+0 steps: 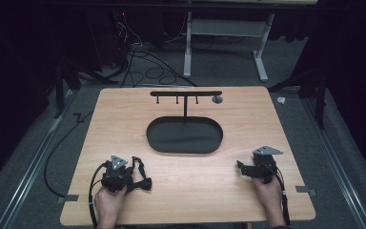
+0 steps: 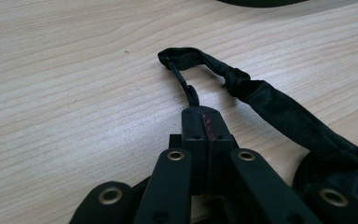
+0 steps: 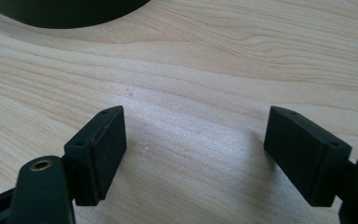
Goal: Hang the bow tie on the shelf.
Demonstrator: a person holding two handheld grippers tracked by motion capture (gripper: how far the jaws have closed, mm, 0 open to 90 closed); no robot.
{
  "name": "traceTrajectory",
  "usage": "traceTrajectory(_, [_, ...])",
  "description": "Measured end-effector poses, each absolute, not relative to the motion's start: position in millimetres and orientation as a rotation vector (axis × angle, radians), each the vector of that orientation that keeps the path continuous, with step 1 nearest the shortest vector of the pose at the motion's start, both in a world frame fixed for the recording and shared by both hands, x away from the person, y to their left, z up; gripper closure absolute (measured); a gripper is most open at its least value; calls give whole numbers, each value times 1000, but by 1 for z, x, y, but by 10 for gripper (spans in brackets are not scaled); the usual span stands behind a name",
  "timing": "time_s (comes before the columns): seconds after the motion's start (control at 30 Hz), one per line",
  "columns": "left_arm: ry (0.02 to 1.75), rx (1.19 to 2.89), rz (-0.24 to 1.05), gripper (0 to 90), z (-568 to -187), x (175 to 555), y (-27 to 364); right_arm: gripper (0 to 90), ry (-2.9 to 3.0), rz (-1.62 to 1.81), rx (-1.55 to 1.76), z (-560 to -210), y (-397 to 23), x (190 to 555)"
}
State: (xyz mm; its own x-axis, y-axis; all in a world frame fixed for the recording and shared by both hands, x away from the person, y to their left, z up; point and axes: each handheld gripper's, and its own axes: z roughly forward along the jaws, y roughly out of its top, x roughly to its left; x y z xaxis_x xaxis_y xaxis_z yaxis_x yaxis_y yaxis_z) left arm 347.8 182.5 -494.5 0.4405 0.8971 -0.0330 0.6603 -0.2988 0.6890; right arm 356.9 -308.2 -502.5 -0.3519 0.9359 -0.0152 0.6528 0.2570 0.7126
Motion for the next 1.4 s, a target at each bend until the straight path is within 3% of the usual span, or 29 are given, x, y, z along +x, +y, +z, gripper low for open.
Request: traceTrajectory(1.4, [1031, 1909, 500, 899, -410, 353, 156, 219, 2096, 866, 1444, -502, -308, 357])
